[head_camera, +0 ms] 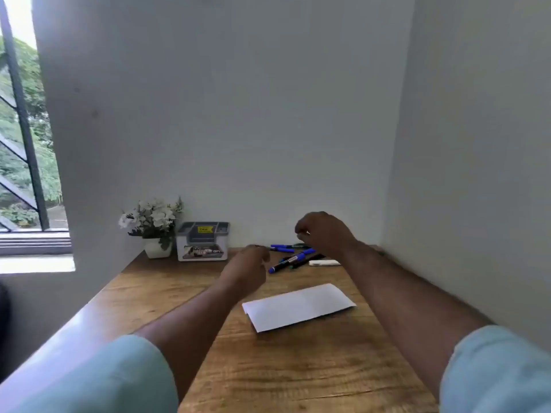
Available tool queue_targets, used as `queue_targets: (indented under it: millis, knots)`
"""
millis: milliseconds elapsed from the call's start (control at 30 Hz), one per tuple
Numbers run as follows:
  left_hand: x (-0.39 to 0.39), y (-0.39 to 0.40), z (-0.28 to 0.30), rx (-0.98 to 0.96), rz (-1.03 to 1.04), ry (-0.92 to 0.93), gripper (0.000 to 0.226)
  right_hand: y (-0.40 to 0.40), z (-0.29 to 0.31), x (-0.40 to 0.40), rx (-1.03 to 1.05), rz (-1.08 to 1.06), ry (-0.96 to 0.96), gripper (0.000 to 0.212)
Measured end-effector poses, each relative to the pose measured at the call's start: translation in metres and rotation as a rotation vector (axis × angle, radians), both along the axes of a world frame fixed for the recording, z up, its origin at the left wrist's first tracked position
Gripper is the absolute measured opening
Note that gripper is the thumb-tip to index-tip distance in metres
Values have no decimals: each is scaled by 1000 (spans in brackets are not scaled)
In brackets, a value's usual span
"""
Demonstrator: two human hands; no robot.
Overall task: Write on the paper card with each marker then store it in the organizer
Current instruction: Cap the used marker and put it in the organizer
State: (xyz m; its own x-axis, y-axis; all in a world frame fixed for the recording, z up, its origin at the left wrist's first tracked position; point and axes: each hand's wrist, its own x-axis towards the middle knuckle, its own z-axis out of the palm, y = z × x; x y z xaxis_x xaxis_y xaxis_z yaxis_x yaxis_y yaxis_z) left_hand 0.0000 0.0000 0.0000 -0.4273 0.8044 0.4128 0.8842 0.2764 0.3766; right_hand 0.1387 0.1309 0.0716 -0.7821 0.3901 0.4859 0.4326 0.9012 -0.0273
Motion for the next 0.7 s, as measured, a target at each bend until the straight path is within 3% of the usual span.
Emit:
queue_targets:
  millis: [133, 333, 567, 633, 700]
  knots:
    - [-3, 11, -17, -68, 3, -64, 35, 27, -29, 5, -147, -120, -116, 25]
    - [-17, 36, -25, -28, -35, -164, 29, 75, -73, -5, -175, -239, -270, 42]
    - [-37, 42, -41, 187, 34, -542, 10, 117, -93, -26, -112, -337, -372, 34]
    - [-39, 41, -42, 209, -10, -609, 10, 114, -86, -26, -87, -330, -328, 30]
    - [-37, 39, -39, 234, -72, -643, 13, 105, -74, -25, -51, -247, -151, 25]
